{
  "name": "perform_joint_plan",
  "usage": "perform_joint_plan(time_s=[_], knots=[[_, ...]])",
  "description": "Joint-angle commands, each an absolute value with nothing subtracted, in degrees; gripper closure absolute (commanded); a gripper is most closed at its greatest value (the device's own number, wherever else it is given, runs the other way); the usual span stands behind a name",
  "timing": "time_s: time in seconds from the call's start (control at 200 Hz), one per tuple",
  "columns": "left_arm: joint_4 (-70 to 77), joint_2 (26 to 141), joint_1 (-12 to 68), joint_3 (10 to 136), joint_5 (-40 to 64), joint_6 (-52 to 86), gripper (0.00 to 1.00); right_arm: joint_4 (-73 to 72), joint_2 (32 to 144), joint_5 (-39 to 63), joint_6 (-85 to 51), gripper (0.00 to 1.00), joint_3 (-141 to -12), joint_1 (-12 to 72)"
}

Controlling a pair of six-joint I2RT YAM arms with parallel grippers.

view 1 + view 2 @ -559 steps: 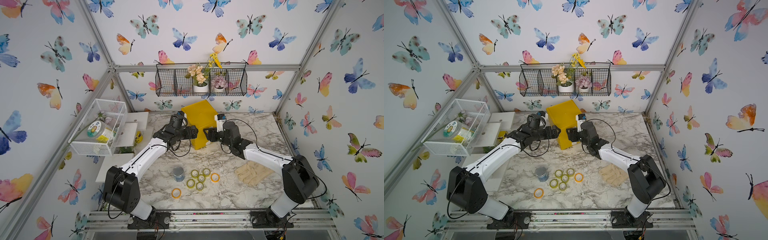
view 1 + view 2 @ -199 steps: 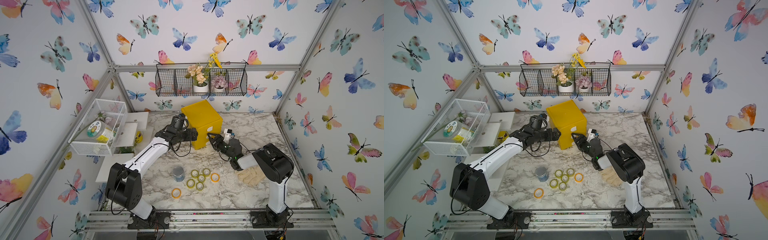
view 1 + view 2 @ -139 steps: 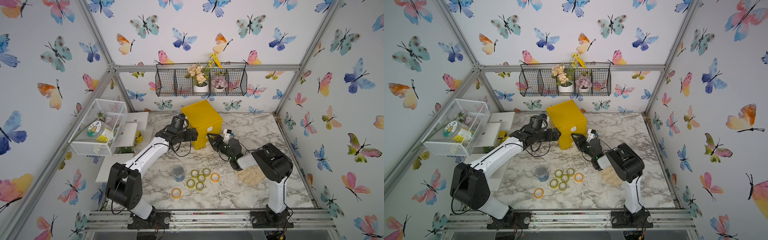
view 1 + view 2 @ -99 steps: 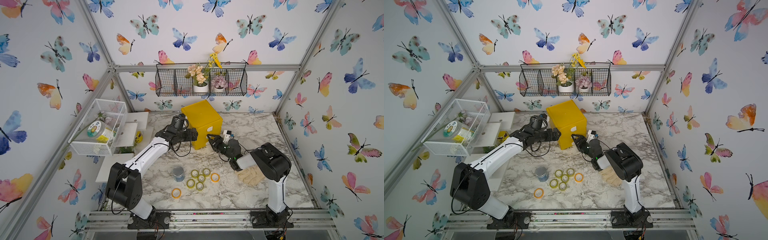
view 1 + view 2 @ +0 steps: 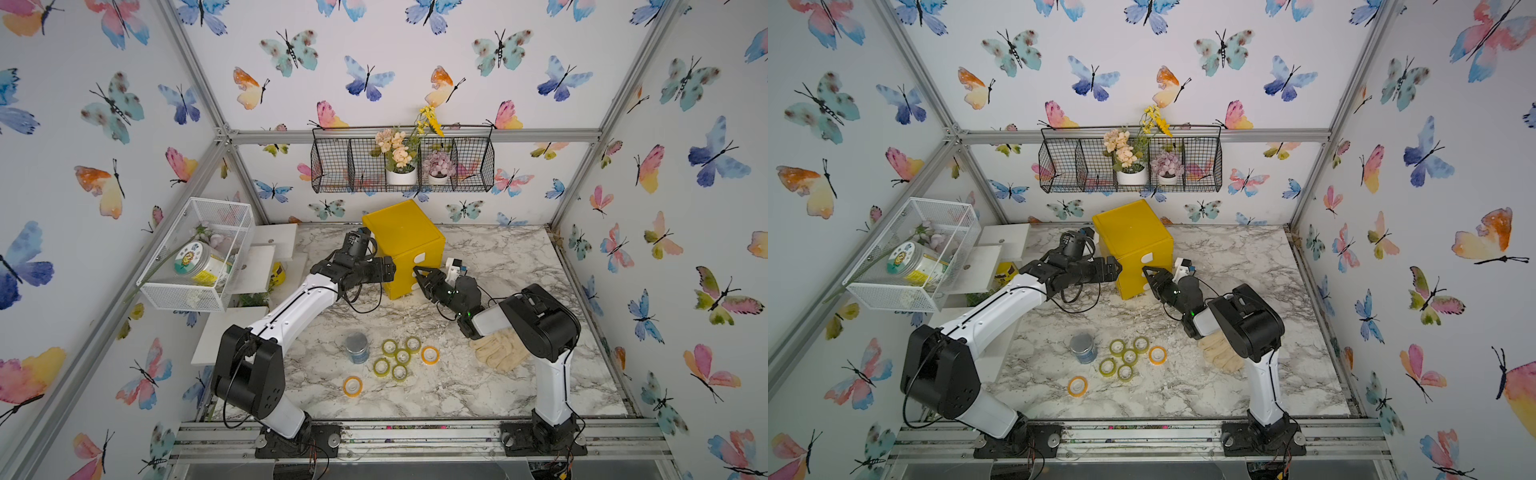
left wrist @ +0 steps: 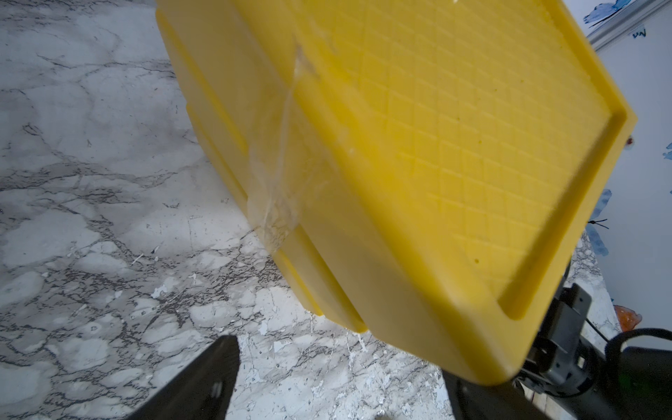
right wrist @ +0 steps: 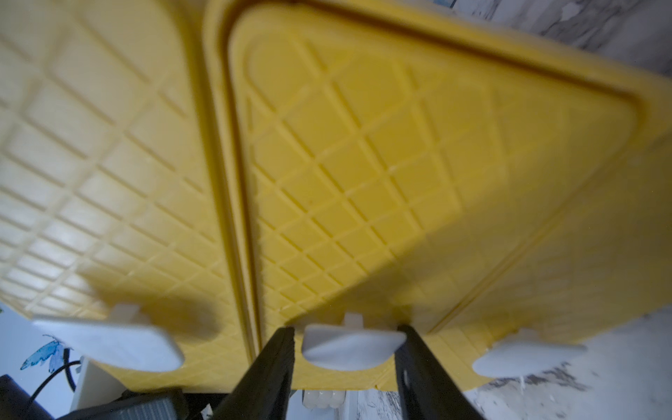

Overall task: Place the transparent tape into the drawer according to color
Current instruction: Open the drawer in the storage box.

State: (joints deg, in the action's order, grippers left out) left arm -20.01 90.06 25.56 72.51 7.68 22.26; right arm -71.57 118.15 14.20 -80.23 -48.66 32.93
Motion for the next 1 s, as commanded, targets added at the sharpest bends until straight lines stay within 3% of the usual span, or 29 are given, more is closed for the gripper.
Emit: perform_joint_plan(time_s=[0.0, 0.24, 0.996], knots=[[-20.0, 90.8, 25.3, 72.5, 8.5, 21.9, 0.09, -73.6, 118.7, 14.8, -80.1, 0.56, -49.3, 32.6], [-20.0, 91.1, 25.2, 73.1, 8.6, 22.2, 0.08, -79.4, 117.7, 15.1, -81.1, 0.64, -44.5, 32.5], [-20.1, 90.6, 24.9, 73.3, 9.1, 22.1, 0.08, -86.1, 103.2, 15.0, -80.7, 0.64, -17.1, 32.5]])
